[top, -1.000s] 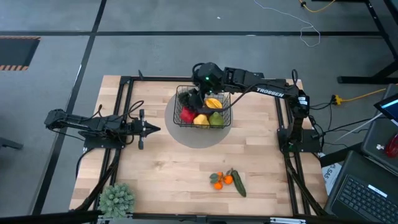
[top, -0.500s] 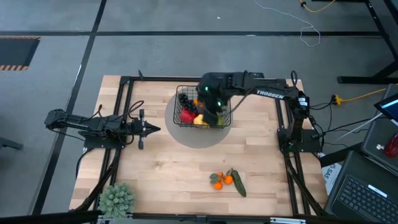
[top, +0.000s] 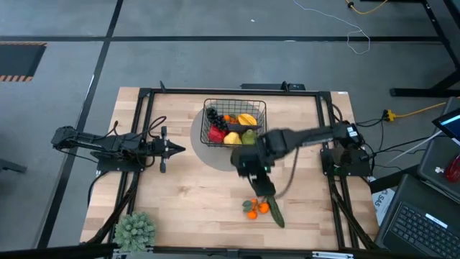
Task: Build produce basket
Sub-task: Put the orange tangerines into the black wire basket
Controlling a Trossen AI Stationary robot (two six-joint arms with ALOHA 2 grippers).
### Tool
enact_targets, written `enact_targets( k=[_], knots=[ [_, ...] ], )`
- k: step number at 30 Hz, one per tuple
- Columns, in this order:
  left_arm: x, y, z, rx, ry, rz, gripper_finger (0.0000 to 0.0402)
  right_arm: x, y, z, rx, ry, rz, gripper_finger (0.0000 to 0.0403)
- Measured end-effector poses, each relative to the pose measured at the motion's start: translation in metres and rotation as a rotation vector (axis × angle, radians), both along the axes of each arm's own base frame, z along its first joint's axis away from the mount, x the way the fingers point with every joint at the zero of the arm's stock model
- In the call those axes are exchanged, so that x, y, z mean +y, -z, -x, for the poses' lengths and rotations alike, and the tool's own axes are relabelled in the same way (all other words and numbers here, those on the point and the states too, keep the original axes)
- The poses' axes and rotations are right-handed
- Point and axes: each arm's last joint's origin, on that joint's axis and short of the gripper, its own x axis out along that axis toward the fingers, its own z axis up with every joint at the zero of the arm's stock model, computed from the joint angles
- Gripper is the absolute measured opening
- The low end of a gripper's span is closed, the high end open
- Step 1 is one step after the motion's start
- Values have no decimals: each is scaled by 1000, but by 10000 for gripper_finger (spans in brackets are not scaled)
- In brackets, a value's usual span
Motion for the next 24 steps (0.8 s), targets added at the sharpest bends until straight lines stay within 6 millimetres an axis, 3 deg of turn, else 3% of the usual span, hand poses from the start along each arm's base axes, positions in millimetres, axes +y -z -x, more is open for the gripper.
enact_targets(
  k=[4,10,24],
  knots=[
    [0,0,0,0,0,0,4,30,0,8,-39,4,142,174],
    [0,0,0,-1,0,0,4,51,5,14,-37,135,206,174],
    [0,0,0,-1,0,0,4,98,60,1,67,112,262,174]
  ],
)
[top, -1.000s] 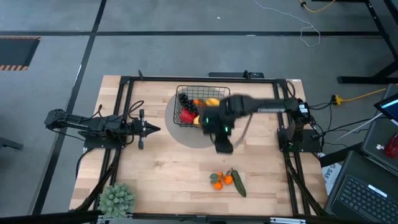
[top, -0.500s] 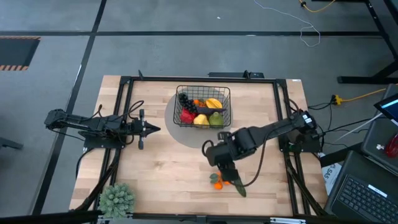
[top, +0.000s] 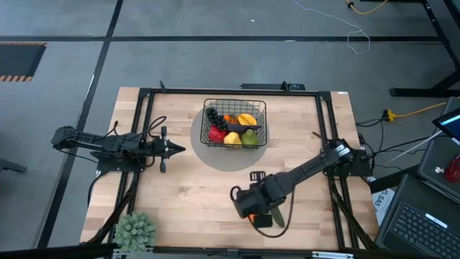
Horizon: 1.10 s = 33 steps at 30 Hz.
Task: Build produce basket
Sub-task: Put the orange tangerines into the black wire basket
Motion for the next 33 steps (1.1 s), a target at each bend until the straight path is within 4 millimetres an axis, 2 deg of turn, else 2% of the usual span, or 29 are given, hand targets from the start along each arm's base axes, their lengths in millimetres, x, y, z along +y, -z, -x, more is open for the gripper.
enact_targets(
  k=[4,8,14,17,23,29,33],
  knots=[
    [0,0,0,0,0,0,4,7,26,-8,59,-4,27,174],
    [0,0,0,0,0,0,4,13,49,-14,146,-29,-32,174],
    [0,0,0,0,0,0,4,15,53,-17,167,-45,-99,174],
    [0,0,0,0,0,0,4,14,53,-18,146,-44,-76,174],
    [0,0,0,0,0,-1,4,7,53,-22,144,-81,-68,174],
    [0,0,0,-1,0,0,4,-9,53,-24,199,-83,-56,174],
    [0,0,0,-1,0,-1,4,-7,60,-26,204,-72,-52,174]
  ],
)
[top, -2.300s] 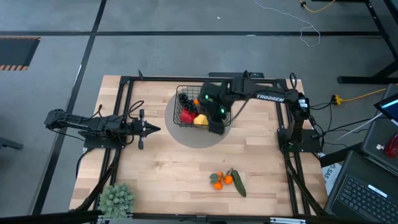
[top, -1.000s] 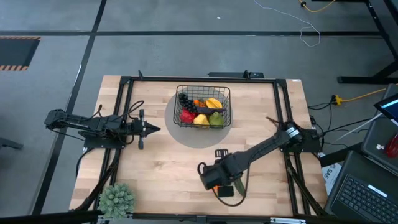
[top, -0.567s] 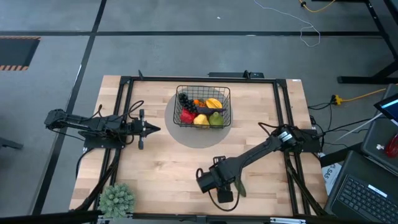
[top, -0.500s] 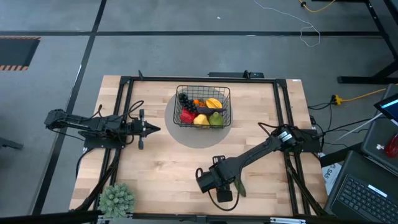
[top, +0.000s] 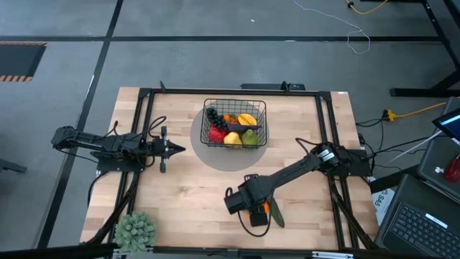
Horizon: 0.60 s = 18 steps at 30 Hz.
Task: Build produce basket
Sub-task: Put the orange tangerines into the black wire basket
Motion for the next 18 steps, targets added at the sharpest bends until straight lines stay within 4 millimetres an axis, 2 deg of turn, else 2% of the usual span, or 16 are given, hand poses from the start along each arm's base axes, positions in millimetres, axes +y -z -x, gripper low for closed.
enact_targets(
  k=[5,12,15,18],
  knots=[
    [0,0,0,0,0,0,4,8,25,-2,51,-36,49,174],
    [0,0,0,0,0,0,4,8,40,-3,94,-6,76,172],
    [0,0,0,0,0,0,4,8,40,-3,95,-6,96,153],
    [0,0,0,0,0,0,4,7,39,-1,104,-8,107,108]
  ],
)
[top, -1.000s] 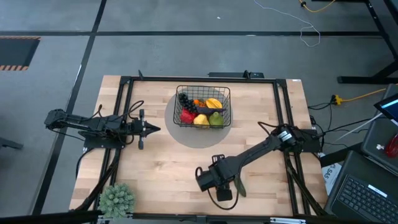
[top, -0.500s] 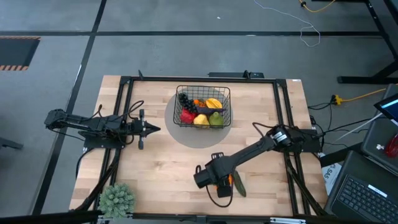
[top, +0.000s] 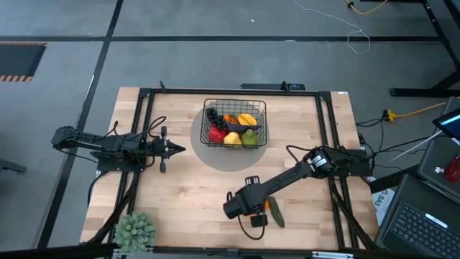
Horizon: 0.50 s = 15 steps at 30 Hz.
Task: Build produce basket
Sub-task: Put the orange tangerines into the black wire basket
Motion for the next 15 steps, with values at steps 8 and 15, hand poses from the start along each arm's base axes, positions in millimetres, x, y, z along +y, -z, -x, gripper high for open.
enact_targets(
  k=[8,15],
  knots=[
    [0,0,0,0,0,0,4,-5,-4,4,38,-131,63,10],
    [0,0,0,0,0,0,4,-29,-32,-6,2,-152,200,3]
  ],
)
